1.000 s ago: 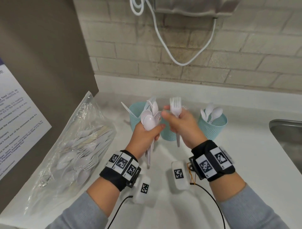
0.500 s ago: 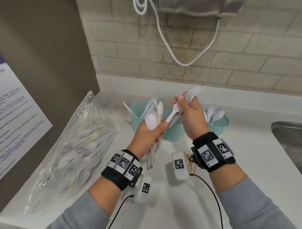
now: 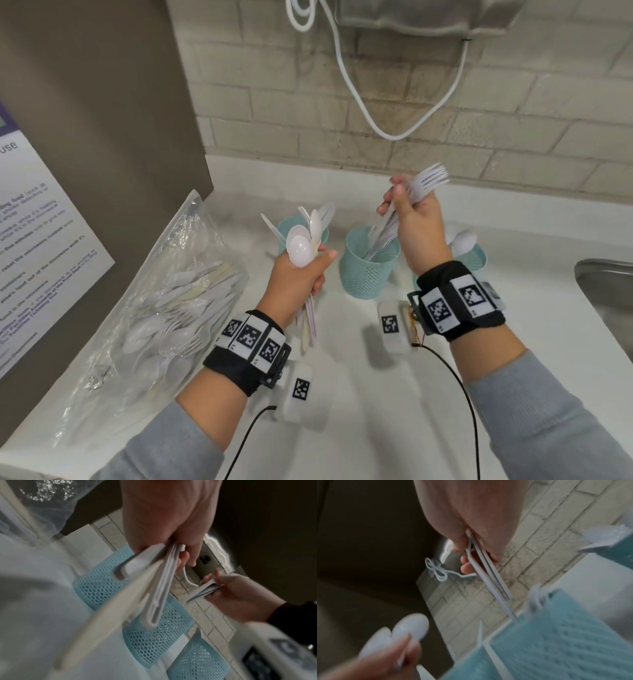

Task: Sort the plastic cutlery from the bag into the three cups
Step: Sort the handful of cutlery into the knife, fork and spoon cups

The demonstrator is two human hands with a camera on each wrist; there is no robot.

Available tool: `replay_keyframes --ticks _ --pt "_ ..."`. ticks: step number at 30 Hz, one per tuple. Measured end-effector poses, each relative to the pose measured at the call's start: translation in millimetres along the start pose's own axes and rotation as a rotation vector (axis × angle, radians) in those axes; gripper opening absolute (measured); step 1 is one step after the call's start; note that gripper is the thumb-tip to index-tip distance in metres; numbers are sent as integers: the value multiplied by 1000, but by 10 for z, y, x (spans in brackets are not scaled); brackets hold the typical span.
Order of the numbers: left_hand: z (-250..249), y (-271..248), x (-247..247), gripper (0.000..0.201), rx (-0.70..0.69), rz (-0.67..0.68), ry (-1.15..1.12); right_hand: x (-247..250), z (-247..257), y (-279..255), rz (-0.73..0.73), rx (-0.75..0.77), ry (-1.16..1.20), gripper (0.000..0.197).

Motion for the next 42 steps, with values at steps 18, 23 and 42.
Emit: replay_keyframes --ticks 18,23,42 --pt "-11 -97 -77 12 18 170 -23 -310 -196 -302 223 -85 -338 27" --pt "-55 -107 -73 12 -10 220 -3 -286 -91 -303 235 -170 -170 14" --pt "-70 -150 -171 20 20 262 153 -297 -20 -580 368 -89 -648 53"
Point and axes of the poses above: each hand's wrist, its own y-axis towards the middle knuckle, its own x-axis out of the back of the hand, z = x × y, the point moved 1 cm from there along y, towards the middle knuckle, and after that the axes turned 7 degrees about -x, right-handed, at the moved point
